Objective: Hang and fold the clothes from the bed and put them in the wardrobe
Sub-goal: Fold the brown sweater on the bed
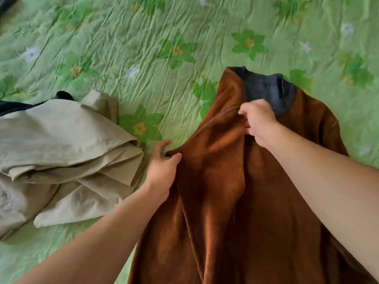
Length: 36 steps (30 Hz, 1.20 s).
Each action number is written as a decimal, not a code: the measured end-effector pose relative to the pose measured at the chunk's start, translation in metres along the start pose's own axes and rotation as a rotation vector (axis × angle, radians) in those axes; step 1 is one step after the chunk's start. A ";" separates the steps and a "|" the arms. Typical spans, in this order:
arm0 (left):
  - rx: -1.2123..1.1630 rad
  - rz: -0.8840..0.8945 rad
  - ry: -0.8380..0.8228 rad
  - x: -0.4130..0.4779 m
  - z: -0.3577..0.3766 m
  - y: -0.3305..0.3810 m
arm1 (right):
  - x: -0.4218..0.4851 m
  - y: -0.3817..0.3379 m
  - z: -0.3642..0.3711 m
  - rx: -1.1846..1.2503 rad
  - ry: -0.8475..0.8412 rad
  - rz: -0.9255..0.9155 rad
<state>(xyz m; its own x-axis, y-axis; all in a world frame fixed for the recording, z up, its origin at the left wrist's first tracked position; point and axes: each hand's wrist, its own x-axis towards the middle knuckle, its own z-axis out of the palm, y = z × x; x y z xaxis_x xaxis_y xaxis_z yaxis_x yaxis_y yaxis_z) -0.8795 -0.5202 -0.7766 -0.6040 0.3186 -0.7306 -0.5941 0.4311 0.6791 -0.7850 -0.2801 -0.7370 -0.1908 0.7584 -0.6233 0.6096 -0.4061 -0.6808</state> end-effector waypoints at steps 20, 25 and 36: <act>-0.151 0.074 -0.070 -0.035 -0.032 -0.014 | -0.037 0.013 0.049 -0.062 0.001 -0.193; -0.011 0.190 -0.169 -0.079 -0.046 -0.062 | -0.121 0.109 0.022 -0.138 -0.069 -0.035; 0.318 -0.045 -0.500 -0.157 -0.063 -0.134 | -0.275 0.269 -0.017 -0.061 -0.191 0.244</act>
<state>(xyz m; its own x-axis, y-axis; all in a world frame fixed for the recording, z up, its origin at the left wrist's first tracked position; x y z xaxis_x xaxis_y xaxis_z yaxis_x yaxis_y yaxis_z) -0.7384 -0.6810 -0.7483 -0.2123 0.6200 -0.7554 -0.3786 0.6604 0.6485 -0.5551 -0.5895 -0.7422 -0.1709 0.5307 -0.8302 0.6992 -0.5283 -0.4816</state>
